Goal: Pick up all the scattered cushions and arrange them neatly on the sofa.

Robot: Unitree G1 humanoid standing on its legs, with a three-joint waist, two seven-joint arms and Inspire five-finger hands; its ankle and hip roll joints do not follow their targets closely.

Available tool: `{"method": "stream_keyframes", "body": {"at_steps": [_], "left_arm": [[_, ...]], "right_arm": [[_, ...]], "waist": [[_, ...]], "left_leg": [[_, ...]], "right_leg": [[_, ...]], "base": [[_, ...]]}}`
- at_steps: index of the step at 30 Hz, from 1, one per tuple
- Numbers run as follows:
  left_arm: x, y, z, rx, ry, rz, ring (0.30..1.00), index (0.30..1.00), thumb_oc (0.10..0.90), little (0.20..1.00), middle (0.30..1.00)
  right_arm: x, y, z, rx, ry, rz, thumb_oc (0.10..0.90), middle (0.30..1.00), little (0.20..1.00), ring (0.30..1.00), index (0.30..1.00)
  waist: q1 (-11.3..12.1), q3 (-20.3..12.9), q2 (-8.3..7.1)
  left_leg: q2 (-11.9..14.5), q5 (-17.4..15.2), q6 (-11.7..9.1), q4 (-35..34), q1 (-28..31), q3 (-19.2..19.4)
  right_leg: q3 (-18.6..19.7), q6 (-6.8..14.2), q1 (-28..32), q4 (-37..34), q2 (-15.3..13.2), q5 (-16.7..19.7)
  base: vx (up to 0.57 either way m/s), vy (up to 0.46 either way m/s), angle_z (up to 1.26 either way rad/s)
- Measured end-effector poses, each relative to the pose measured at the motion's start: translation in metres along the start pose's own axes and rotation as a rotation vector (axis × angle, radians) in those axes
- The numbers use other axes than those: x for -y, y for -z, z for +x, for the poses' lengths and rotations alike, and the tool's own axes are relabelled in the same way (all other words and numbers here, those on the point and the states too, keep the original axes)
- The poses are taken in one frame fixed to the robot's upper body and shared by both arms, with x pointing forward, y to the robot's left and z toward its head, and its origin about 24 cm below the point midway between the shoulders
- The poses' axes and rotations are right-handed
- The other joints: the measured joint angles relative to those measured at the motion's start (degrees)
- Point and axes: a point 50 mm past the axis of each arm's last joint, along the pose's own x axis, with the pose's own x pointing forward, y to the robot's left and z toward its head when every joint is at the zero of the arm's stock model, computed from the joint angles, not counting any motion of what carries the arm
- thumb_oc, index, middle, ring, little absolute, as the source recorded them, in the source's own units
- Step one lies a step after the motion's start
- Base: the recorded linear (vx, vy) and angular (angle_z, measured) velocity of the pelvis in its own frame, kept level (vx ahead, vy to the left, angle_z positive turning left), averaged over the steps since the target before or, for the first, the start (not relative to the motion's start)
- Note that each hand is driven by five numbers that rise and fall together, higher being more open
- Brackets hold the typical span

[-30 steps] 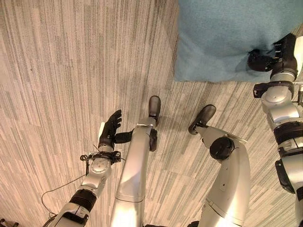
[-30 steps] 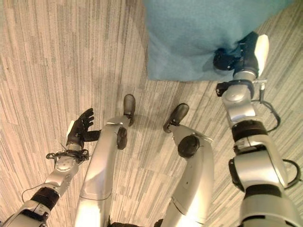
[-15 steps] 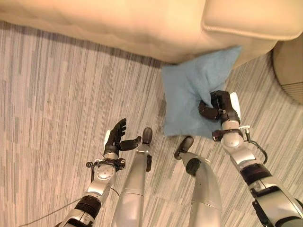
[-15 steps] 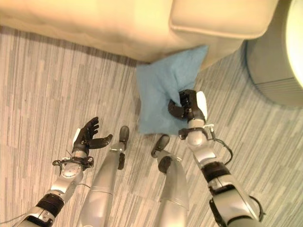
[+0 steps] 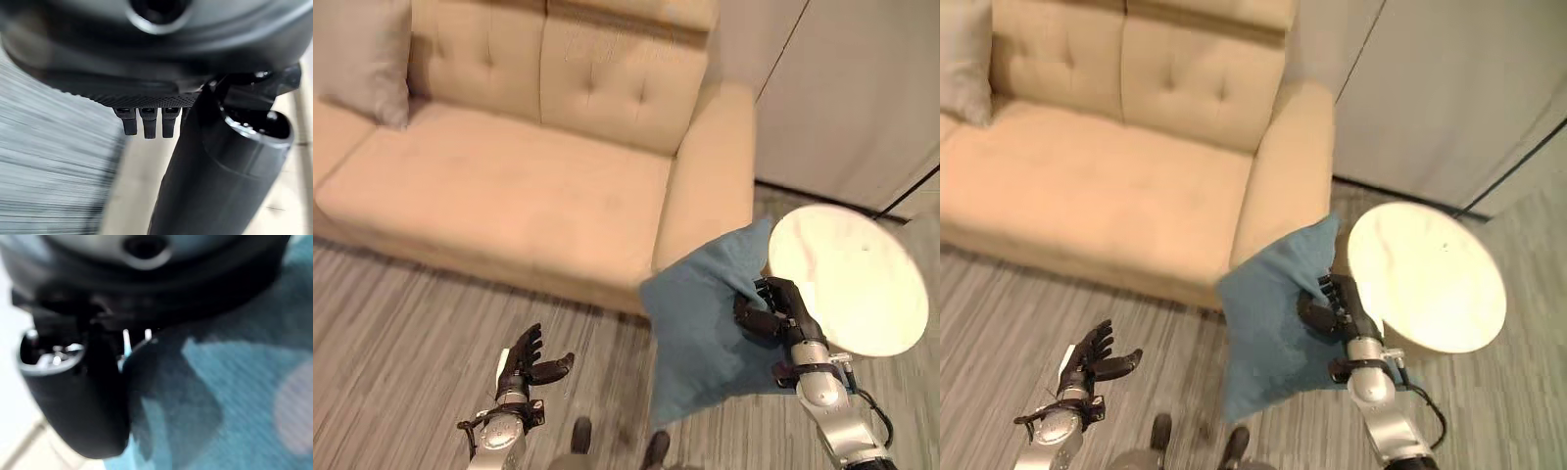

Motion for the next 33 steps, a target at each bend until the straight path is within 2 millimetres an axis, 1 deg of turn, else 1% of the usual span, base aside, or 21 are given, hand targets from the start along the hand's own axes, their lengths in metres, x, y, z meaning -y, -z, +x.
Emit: {"method": "stream_keyframes", "body": {"at_steps": [1, 2, 4, 5, 7, 8, 9, 10, 11, 12, 13, 14, 16, 20, 22, 24, 25, 26, 29, 30, 33], "left_arm": [[0.001, -0.004, 0.002, 0.013, -0.002, -0.009, 0.9, 0.9, 0.8, 0.9, 0.9], [0.002, -0.006, 0.004, 0.018, -0.001, -0.025, 0.9, 0.9, 0.8, 0.9, 0.9], [0.006, -0.009, 0.006, 0.021, 0.002, -0.066, 0.9, 0.9, 0.8, 0.9, 0.9], [0.01, -0.011, 0.007, 0.023, 0.008, -0.087, 0.9, 0.9, 0.8, 0.9, 0.9], [0.017, -0.01, 0.007, 0.015, 0.012, -0.144, 0.9, 0.9, 0.8, 0.9, 0.9], [0.019, -0.011, 0.006, 0.016, 0.017, -0.16, 0.9, 0.9, 0.8, 0.9, 0.9], [0.02, -0.011, 0.006, 0.015, 0.021, -0.164, 0.9, 0.9, 0.8, 0.9, 0.9], [0.026, -0.011, 0.006, 0.009, 0.034, -0.196, 0.9, 0.9, 0.8, 0.9, 0.9], [0.028, -0.015, 0.008, 0.018, 0.035, -0.217, 0.9, 0.9, 0.8, 0.9, 0.9], [0.032, -0.017, 0.009, 0.022, 0.046, -0.233, 0.9, 0.9, 0.8, 0.9, 0.9], [0.041, -0.023, 0.008, 0.042, 0.084, -0.243, 0.9, 0.9, 0.8, 0.9, 0.9], [0.044, -0.026, 0.007, 0.055, 0.102, -0.241, 0.9, 0.9, 0.8, 0.9, 0.9], [0.049, -0.031, 0.006, 0.076, 0.13, -0.239, 0.9, 0.9, 0.8, 0.9, 0.9], [0.052, -0.032, 0.005, 0.077, 0.145, -0.246, 0.9, 0.9, 0.8, 0.9, 0.9], [0.056, -0.032, 0.004, 0.072, 0.166, -0.258, 0.9, 0.9, 0.8, 0.9, 0.9], [0.068, -0.035, 0.0, 0.065, 0.213, -0.31, 0.9, 0.9, 0.8, 0.9, 0.9], [0.079, -0.041, -0.004, 0.074, 0.258, -0.353, 0.9, 0.9, 0.8, 0.9, 0.9], [0.086, -0.047, -0.004, 0.086, 0.276, -0.394, 0.9, 0.9, 0.8, 0.9, 0.9], [0.098, -0.066, 0.001, 0.12, 0.312, -0.496, 0.9, 0.9, 0.8, 0.9, 0.9], [0.098, -0.068, 0.001, 0.13, 0.312, -0.517, 0.3, 0.3, 0.4, 0.3, 0.3], [0.1, -0.077, 0.006, 0.137, 0.289, -0.563, 0.3, 0.3, 0.4, 0.3, 0.3]], "right_arm": [[0.0, -0.003, 0.003, 0.012, -0.004, 0.003, 0.4, 0.3, 0.3, 0.3, 0.3], [-0.001, -0.008, 0.007, 0.03, -0.014, 0.007, 0.4, 0.3, 0.3, 0.3, 0.3], [-0.001, -0.025, 0.018, 0.089, -0.005, 0.036, 0.4, 0.3, 0.3, 0.3, 0.3], [0.0, -0.033, 0.023, 0.118, 0.003, 0.048, 0.4, 0.3, 0.3, 0.3, 0.3], [0.0, -0.04, 0.026, 0.142, 0.006, 0.069, 0.4, 0.3, 0.3, 0.3, 0.3], [-0.002, -0.048, 0.026, 0.171, 0.003, 0.091, 0.4, 0.3, 0.3, 0.3, 0.3], [-0.002, -0.051, 0.026, 0.181, 0.0, 0.108, 0.4, 0.3, 0.3, 0.3, 0.3], [-0.004, -0.058, 0.027, 0.202, -0.001, 0.141, 0.4, 0.3, 0.3, 0.3, 0.3], [-0.01, -0.065, 0.029, 0.221, -0.011, 0.169, 0.4, 0.3, 0.3, 0.3, 0.3], [-0.013, -0.068, 0.03, 0.23, -0.024, 0.174, 0.4, 0.3, 0.3, 0.3, 0.3], [-0.017, -0.069, 0.029, 0.231, -0.045, 0.181, 0.4, 0.3, 0.3, 0.3, 0.3], [-0.019, -0.07, 0.029, 0.233, -0.058, 0.181, 0.4, 0.3, 0.3, 0.3, 0.3], [-0.025, -0.071, 0.027, 0.238, -0.096, 0.185, 0.4, 0.3, 0.3, 0.3, 0.3], [-0.039, -0.074, 0.023, 0.241, -0.166, 0.21, 0.4, 0.3, 0.3, 0.3, 0.3], [-0.046, -0.083, 0.019, 0.28, -0.21, 0.221, 0.4, 0.3, 0.3, 0.3, 0.3], [-0.051, -0.099, 0.014, 0.336, -0.217, 0.274, 0.4, 0.3, 0.3, 0.3, 0.3], [-0.051, -0.109, 0.012, 0.376, -0.217, 0.3, 0.4, 0.3, 0.3, 0.3, 0.3], [-0.052, -0.115, 0.011, 0.397, -0.209, 0.319, 0.4, 0.3, 0.3, 0.3, 0.3], [-0.046, -0.144, 0.02, 0.497, -0.171, 0.344, 0.4, 0.3, 0.3, 0.3, 0.3], [-0.045, -0.148, 0.02, 0.514, -0.165, 0.346, 0.4, 0.3, 0.3, 0.3, 0.3], [-0.047, -0.151, 0.019, 0.518, -0.142, 0.372, 0.4, 0.3, 0.3, 0.3, 0.3]], "waist": [[-0.1, -1.1, -0.79], [0.0, -1.4, -1.19], [0.3, -1.9, -1.03], [-0.3, -2.0, -0.74], [-0.4, -2.1, -0.45], [0.1, -2.1, -0.35], [0.4, -2.1, -0.35], [0.2, -2.2, -0.33], [0.4, -2.1, -0.31], [0.5, -2.1, -0.32], [0.4, -2.1, -0.46], [0.5, -2.1, -0.47], [0.7, -2.0, -0.51], [0.9, -2.0, -0.51], [0.9, -2.0, -0.52], [0.9, -2.0, -0.57], [0.8, -2.0, -0.61], [0.8, -1.9, -0.64], [-0.1, -1.9, -0.53], [-0.7, -1.9, -0.52], [-1.4, -1.8, -0.4]], "left_leg": [[0.0, 0.0, 0.0, 0.0, 0.8, 0.8], [0.0, 0.0, 0.0, 0.0, 2.1, 1.8], [-0.1, 0.0, 0.0, 0.0, 3.6, 2.7], [0.0, 0.0, 0.0, 0.0, 3.6, 2.7], [0.1, 0.0, 0.0, 0.0, 3.9, 3.0], [0.2, 0.0, 0.0, 0.0, 4.2, 3.8], [0.2, 0.0, 0.0, 0.0, 4.4, 4.0], [0.3, 0.0, 0.0, 0.0, 4.7, 4.4], [0.6, 0.0, 0.0, 0.0, 4.8, 5.5], [0.6, 0.0, -0.1, 0.0, 4.8, 5.6], [0.8, -0.1, -0.1, 0.0, 4.7, 5.6], [1.0, -0.2, -0.2, 0.0, 4.5, 5.6], [1.2, -0.2, -0.2, 0.0, 4.2, 5.7], [1.4, -0.2, -0.2, 0.0, 4.0, 6.3], [1.4, 0.0, -0.1, 0.0, 3.6, 6.5], [1.3, 0.0, -0.1, 0.0, 3.4, 6.8], [1.2, 0.0, -0.1, 0.0, 3.2, 6.8], [1.2, 0.0, -0.1, 0.0, 3.2, 6.9], [1.3, 0.0, -0.1, 0.0, 3.3, 7.0], [1.3, 0.0, -0.1, 0.0, 3.3, 7.0], [1.3, 0.0, -0.1, 0.0, 3.4, 7.3]], "right_leg": [[1.1, -0.1, 0.5, -0.4, 0.1, 0.3], [2.2, 0.0, 1.6, -1.0, 0.1, 0.7], [4.1, 0.0, 2.3, -1.0, 0.0, 0.7], [4.2, 0.0, 2.3, -1.0, 0.0, 0.7], [4.4, -0.2, 2.4, -1.0, 0.2, 0.9], [5.1, -0.3, 2.5, -1.0, 0.3, 1.0], [5.6, -0.3, 2.5, -1.0, 0.3, 1.2], [5.9, -0.4, 2.5, -1.0, 0.5, 1.5], [7.0, -0.3, 2.2, -1.0, 0.7, 1.9], [7.3, -0.1, 2.0, -1.0, 0.7, 2.2], [7.3, 0.0, 1.8, -1.0, 1.0, 2.5], [7.4, -0.1, 1.6, -1.0, 1.1, 2.6], [7.4, -0.1, 1.2, -1.0, 1.2, 2.7], [8.0, -0.1, 0.8, -1.0, 1.5, 2.7], [8.2, -0.7, 0.3, -1.0, 1.5, 3.3], [8.6, -0.7, -0.1, -1.0, 1.5, 3.3], [8.6, -0.7, -0.4, -1.0, 1.4, 3.3], [8.7, -0.7, -0.4, -1.0, 1.4, 3.4], [8.8, -0.7, -0.4, -1.0, 1.4, 3.4], [8.8, -0.7, -0.4, -1.0, 1.4, 3.4], [9.0, -0.7, -0.4, -1.0, 1.4, 3.4]], "base": [[0.14, 0.073, -0.4], [0.09, 0.055, -0.51], [0.05, 0.045, -0.46], [0.06, 0.06, -0.18], [0.05, 0.049, -0.08], [0.03, 0.036, -0.25], [0.04, 0.03, -0.27], [0.03, 0.027, -0.32], [0.02, 0.013, -0.3], [0.01, 0.018, -0.23], [0.0, 0.011, -0.08], [0.0, 0.0, 0.0], [-0.01, 0.017, -0.05], [0.0, 0.014, -0.08], [0.0, 0.019, -0.06], [0.0, 0.009, -0.06], [-0.01, 0.005, -0.05], [0.0, 0.0, 0.0], [0.0, 0.0, -0.01], [0.0, 0.0, 0.0], [0.01, -0.007, -0.04]]}}
